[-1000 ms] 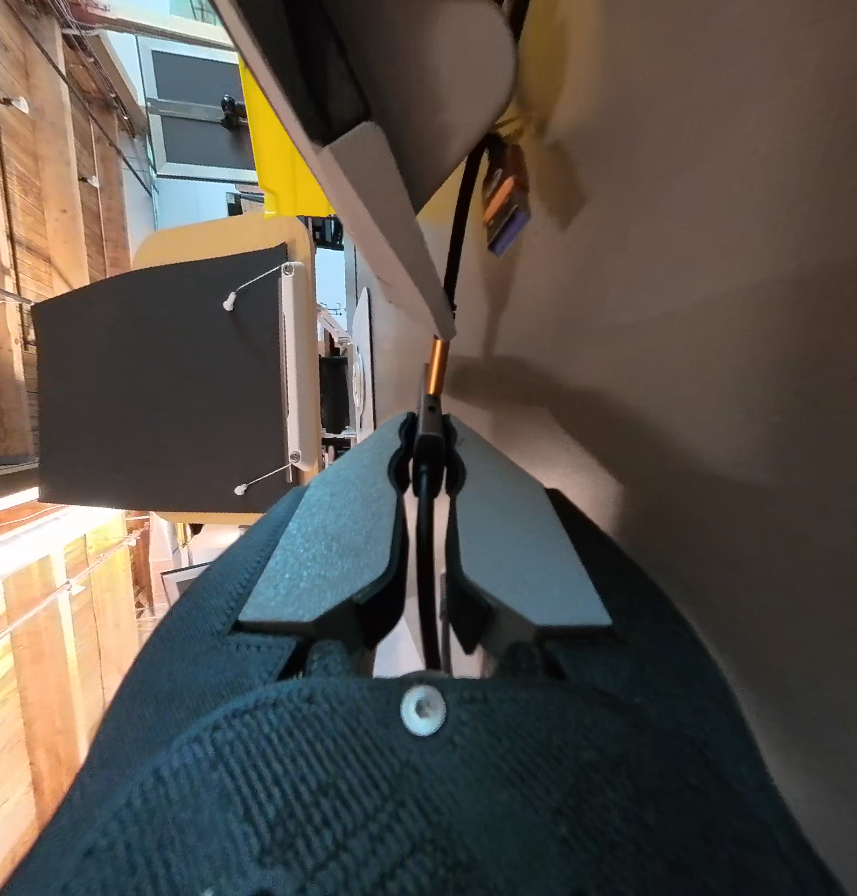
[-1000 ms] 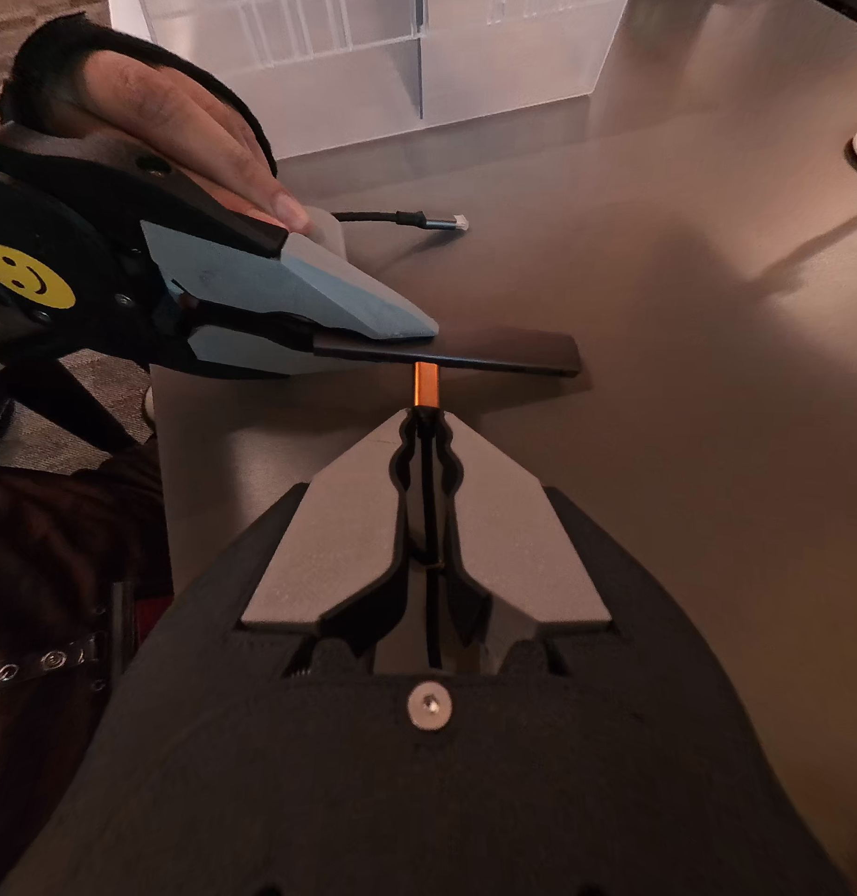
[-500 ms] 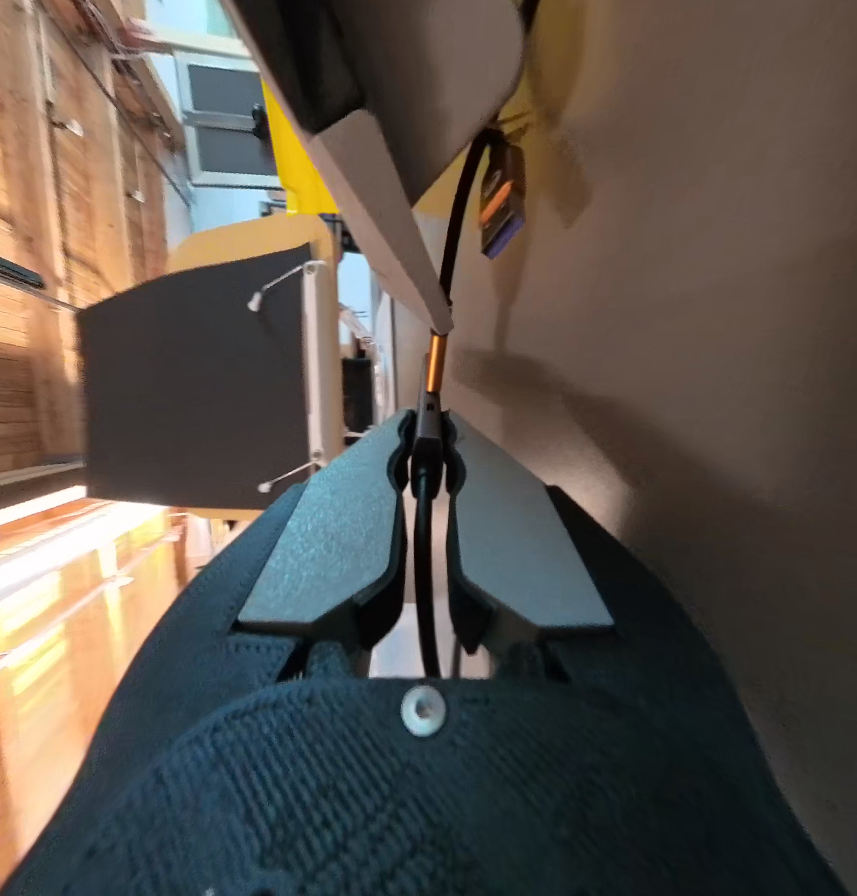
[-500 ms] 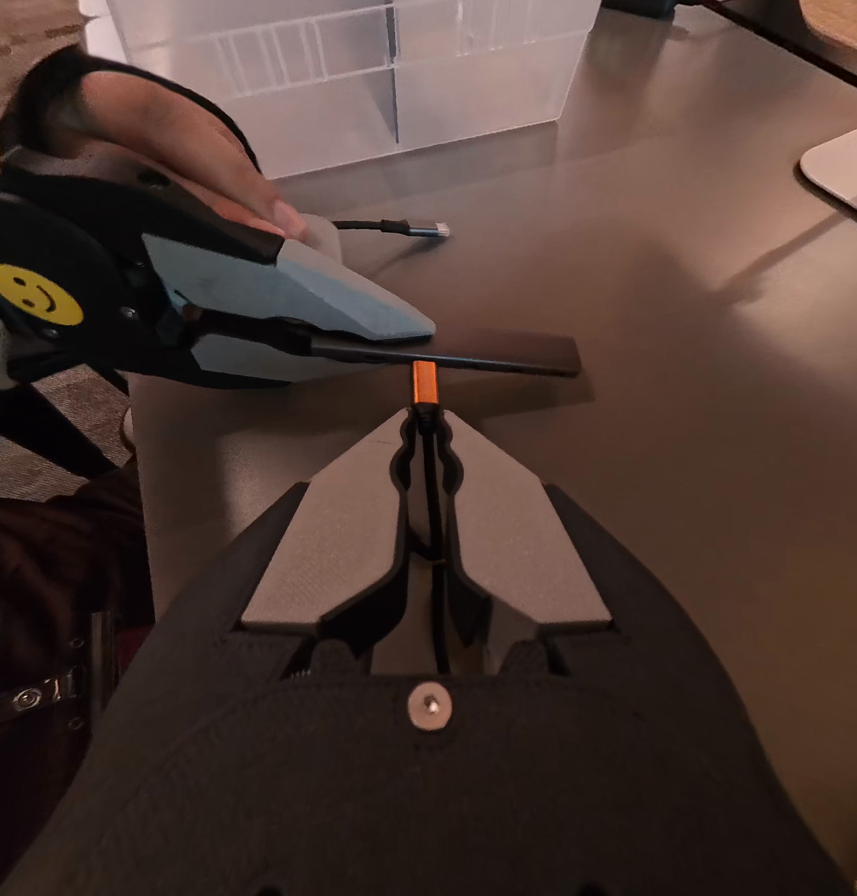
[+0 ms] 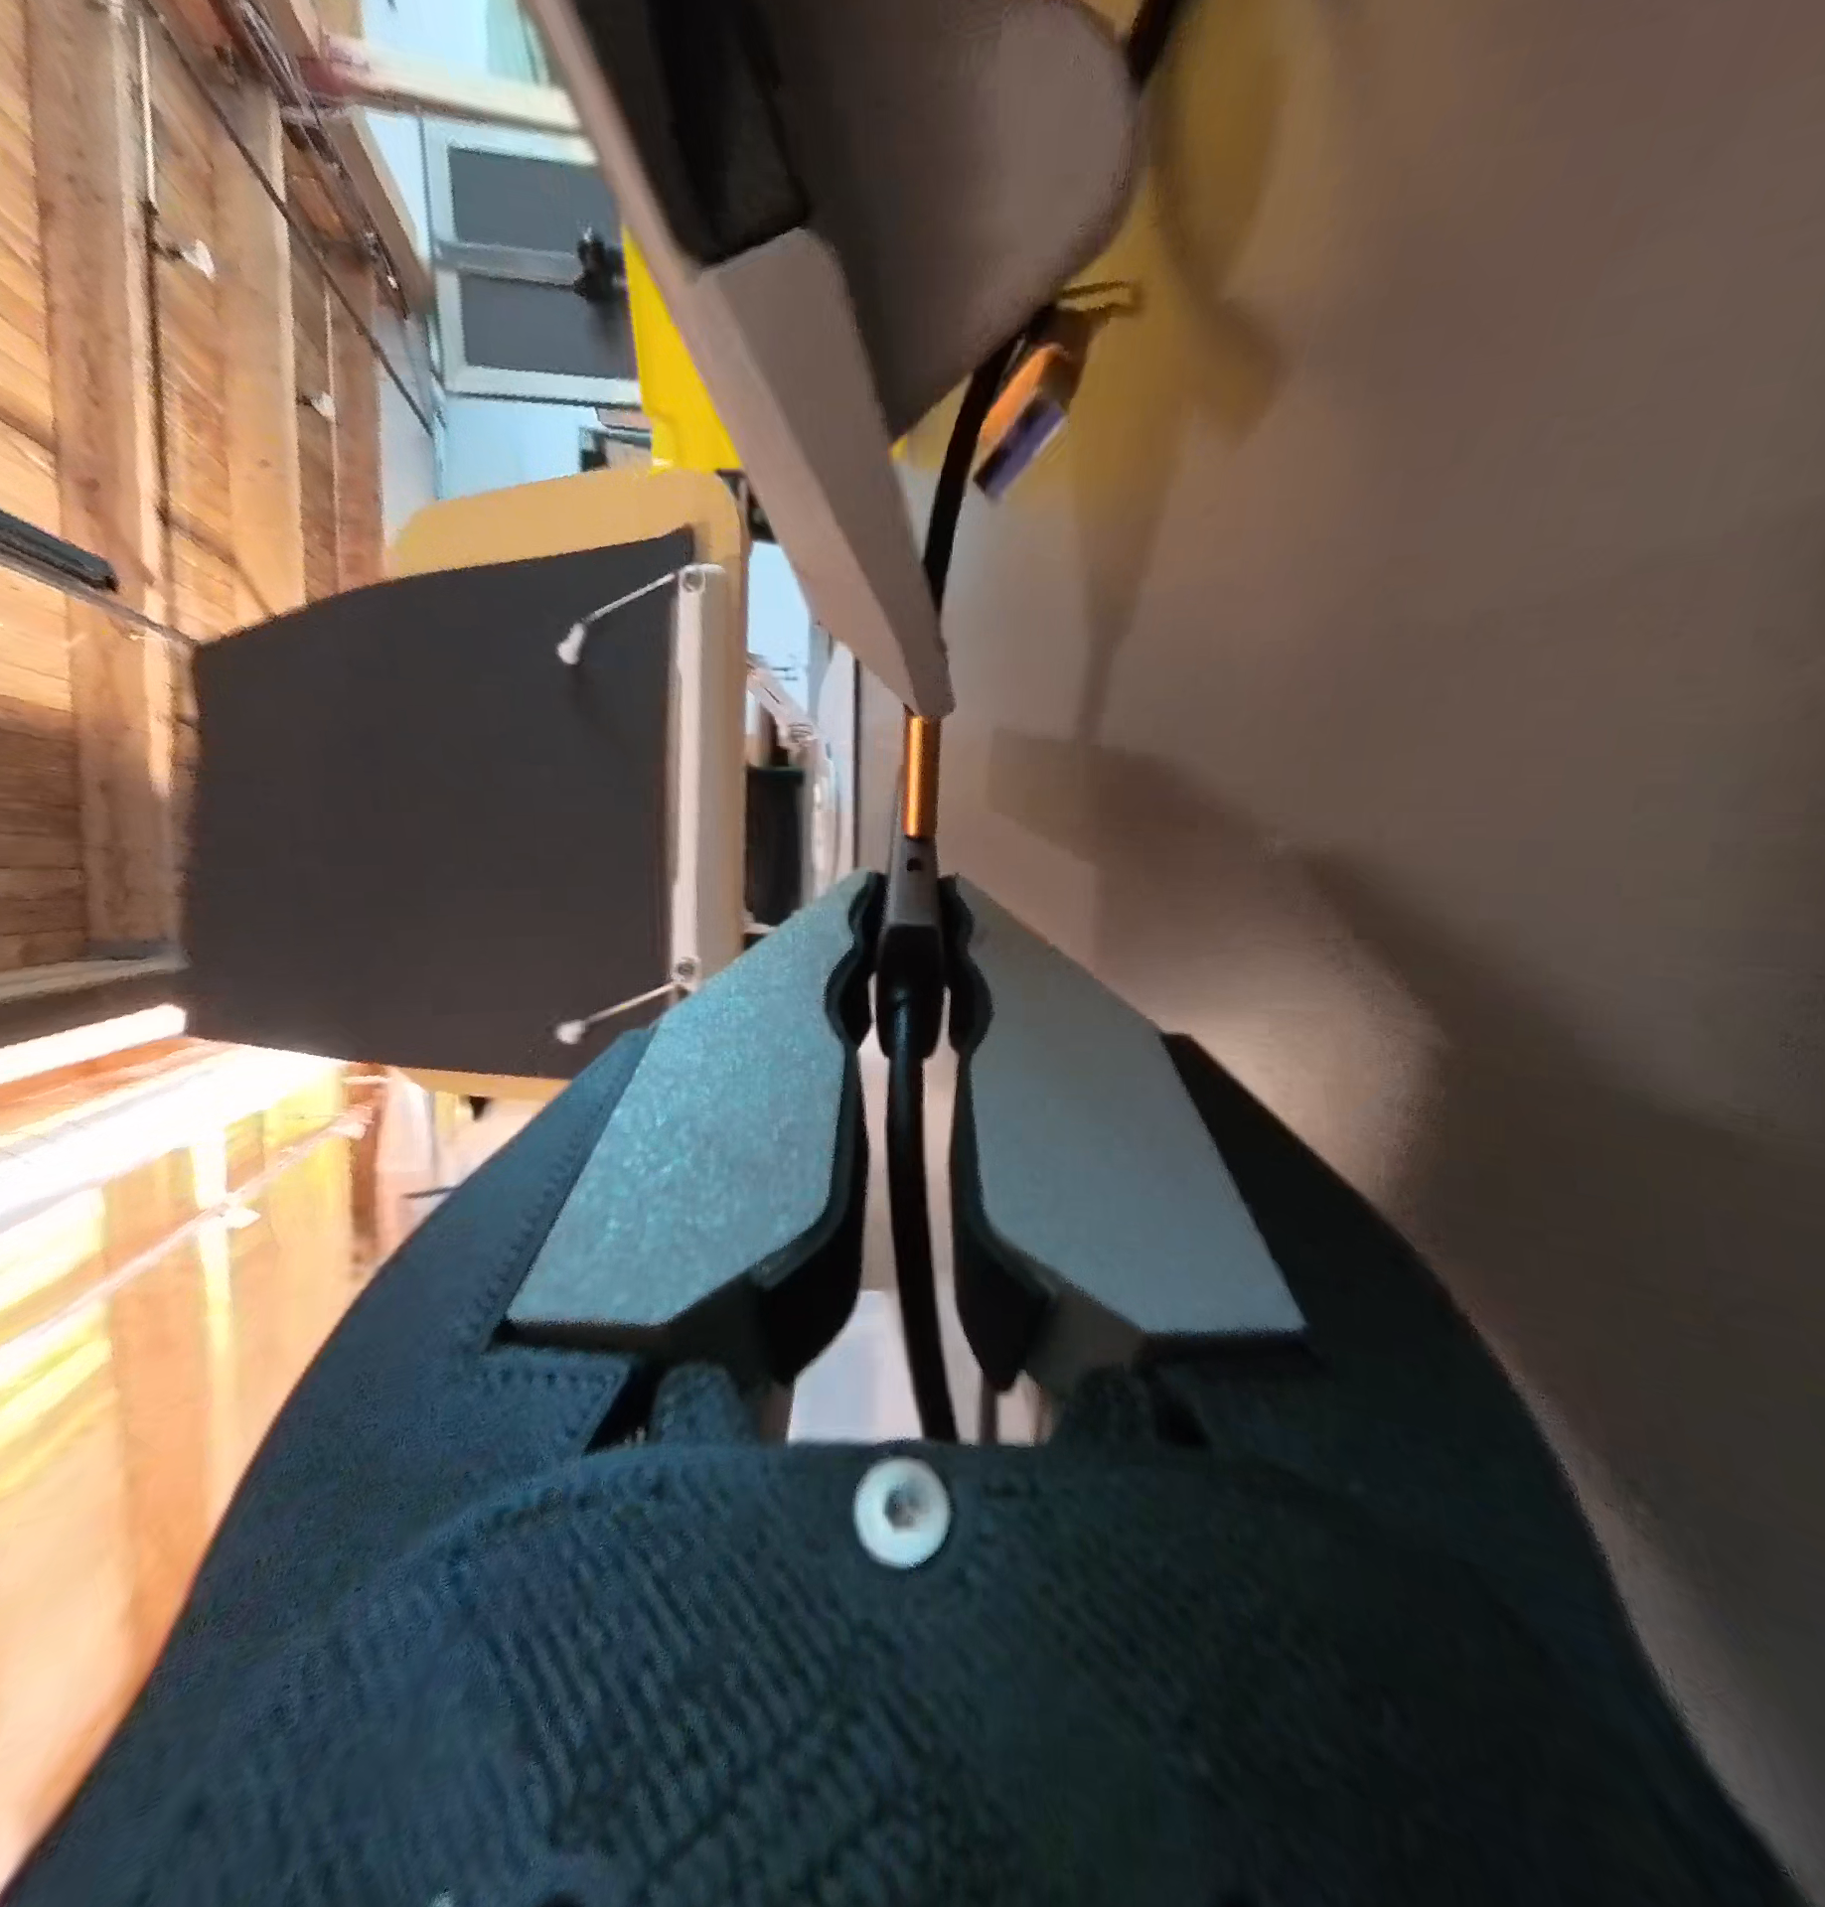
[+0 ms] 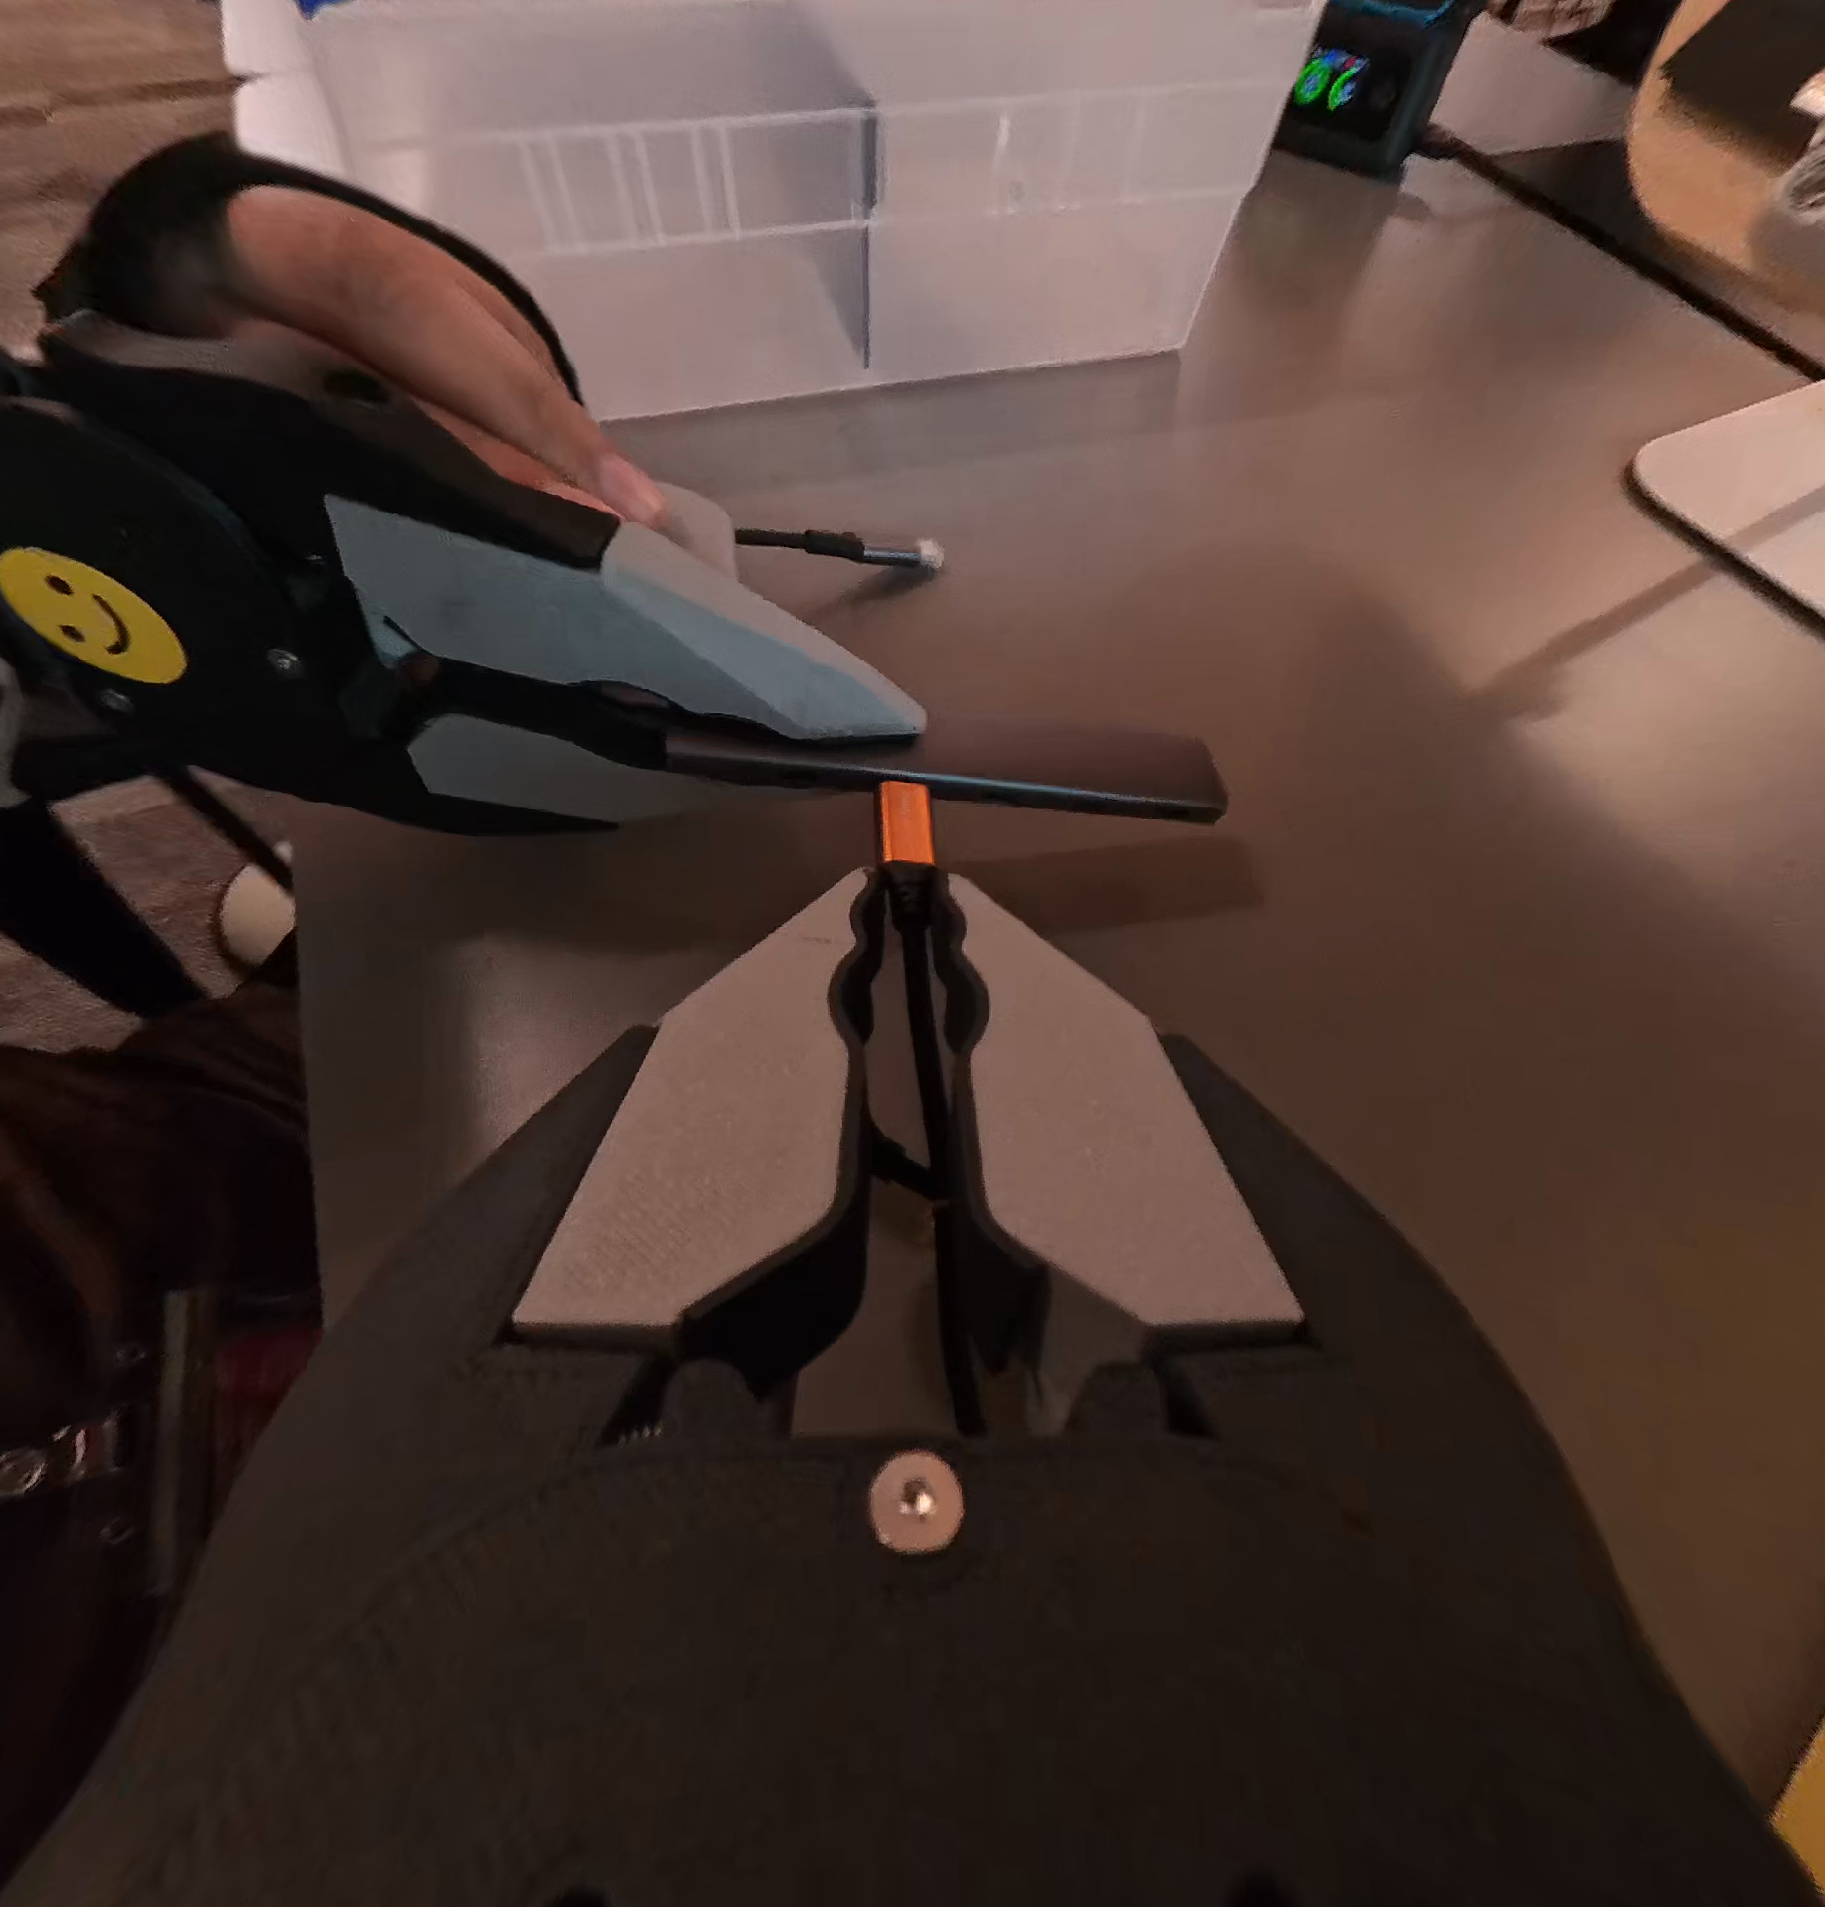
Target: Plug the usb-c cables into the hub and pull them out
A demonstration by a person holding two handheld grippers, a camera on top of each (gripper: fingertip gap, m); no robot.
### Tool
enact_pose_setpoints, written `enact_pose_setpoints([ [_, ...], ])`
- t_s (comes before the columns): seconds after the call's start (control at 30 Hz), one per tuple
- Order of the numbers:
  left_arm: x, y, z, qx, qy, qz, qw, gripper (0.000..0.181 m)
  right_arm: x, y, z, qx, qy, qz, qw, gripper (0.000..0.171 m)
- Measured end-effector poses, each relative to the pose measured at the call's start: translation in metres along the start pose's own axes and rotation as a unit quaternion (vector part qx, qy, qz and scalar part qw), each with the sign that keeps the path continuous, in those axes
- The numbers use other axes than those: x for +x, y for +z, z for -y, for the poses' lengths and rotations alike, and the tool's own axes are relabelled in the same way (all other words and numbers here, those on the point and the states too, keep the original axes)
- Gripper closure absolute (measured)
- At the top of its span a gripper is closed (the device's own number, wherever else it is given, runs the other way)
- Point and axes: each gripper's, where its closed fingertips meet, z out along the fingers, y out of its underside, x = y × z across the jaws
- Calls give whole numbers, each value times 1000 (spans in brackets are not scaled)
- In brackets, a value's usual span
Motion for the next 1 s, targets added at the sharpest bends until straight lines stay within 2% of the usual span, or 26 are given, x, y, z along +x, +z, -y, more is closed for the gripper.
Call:
enact_pose_setpoints([
  [0.13,-12,0,0,34,-140,-36,989,174,7,-14,24,65,-11,-44,997,166],
  [0.27,-24,-6,-4,79,-246,-64,964,174,12,-57,63,120,-33,-78,989,136],
  [0.47,-54,-32,11,218,-407,-124,879,174,14,-142,96,178,-30,-60,982,134],
  [0.6,-64,-48,20,283,-455,-159,829,174,2,-170,104,247,-8,19,969,140],
  [0.67,-68,-53,25,305,-466,-166,814,174,-6,-164,103,251,6,53,967,146],
  [0.7,-70,-56,29,320,-474,-170,803,174,-10,-154,97,222,10,67,973,146],
  [0.73,-72,-60,32,333,-481,-177,791,174,-13,-143,88,184,10,77,980,138],
  [0.8,-73,-67,40,357,-486,-194,774,174,-14,-125,74,134,3,70,989,107],
  [0.9,-67,-76,50,383,-470,-224,764,174,-24,-109,69,122,-14,79,989,112],
  [1.0,-67,-85,59,407,-463,-235,751,174,-50,-91,62,98,-32,126,987,115],
])
